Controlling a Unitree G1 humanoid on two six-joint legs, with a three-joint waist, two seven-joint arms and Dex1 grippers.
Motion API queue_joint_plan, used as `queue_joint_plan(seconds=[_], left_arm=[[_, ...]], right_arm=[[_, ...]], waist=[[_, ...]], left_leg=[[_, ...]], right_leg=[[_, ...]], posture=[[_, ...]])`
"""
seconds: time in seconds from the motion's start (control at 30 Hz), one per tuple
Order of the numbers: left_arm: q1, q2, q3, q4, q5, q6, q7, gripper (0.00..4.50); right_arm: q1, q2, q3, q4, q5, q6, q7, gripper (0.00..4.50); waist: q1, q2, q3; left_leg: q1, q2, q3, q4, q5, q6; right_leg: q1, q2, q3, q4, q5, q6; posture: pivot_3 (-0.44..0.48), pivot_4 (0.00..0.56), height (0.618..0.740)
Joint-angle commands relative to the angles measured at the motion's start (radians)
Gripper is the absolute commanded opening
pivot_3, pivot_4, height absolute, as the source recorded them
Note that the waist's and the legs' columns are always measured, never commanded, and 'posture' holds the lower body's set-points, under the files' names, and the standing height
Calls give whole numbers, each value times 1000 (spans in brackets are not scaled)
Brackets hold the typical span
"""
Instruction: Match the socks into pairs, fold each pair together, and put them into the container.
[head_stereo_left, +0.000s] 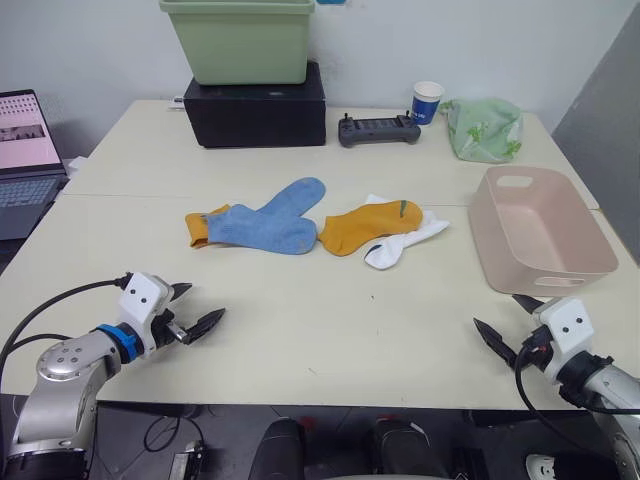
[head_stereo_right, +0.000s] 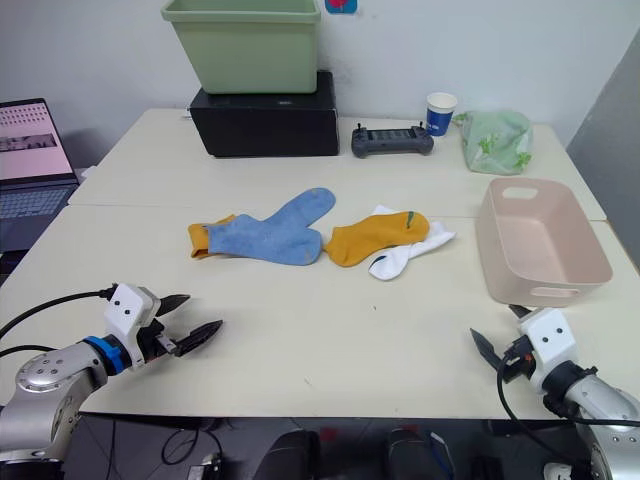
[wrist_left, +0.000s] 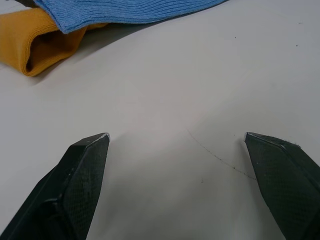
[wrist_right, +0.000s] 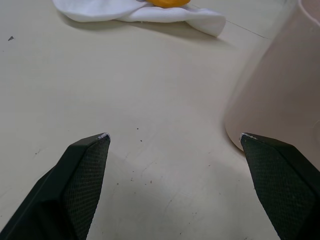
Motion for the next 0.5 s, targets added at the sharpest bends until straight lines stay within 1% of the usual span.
queue_joint_plan(seconds=[0.03, 0.13, 0.23, 0.37, 0.5], left_arm=[[-26, 5, 48, 11, -54, -40, -44, 4500], [-54, 14, 75, 40, -133, -45, -136, 4500], [-45, 13, 81, 44, -131, -77, -153, 4500], [-17, 35, 77, 34, -206, 46, -224, 4500], [-17, 28, 76, 52, -194, 22, -240, 4500]], right_arm=[[-7, -1, -13, -15, 6, -25, 3, 4461], [-20, -5, -7, -30, 9, -28, 9, 4461], [-29, 0, -8, -45, 18, -18, 3, 4461], [-31, -10, -13, -57, 12, -19, 5, 4461], [-37, -14, -25, -69, 36, 2, 12, 4461]], waist=[[0, 0, 0], [0, 0, 0], [-1, 0, 0], [-1, 0, 0], [0, 0, 0]], left_leg=[[0, 0, 0, 0, 0, 0], [0, 0, -1, 0, 0, 0], [0, 0, -1, 0, 0, 0], [0, 0, -1, 0, 0, 0], [0, 0, -2, 0, 0, 0]], right_leg=[[0, 0, 0, 0, 0, 0], [0, 0, -2, 0, 0, 0], [0, 0, -1, 0, 0, 0], [0, 0, -2, 0, 0, 0], [1, 0, -2, 0, 0, 0]], posture=[[0, 150, 735], [0, 150, 735], [0, 150, 735], [0, 150, 735], [0, 150, 735]])
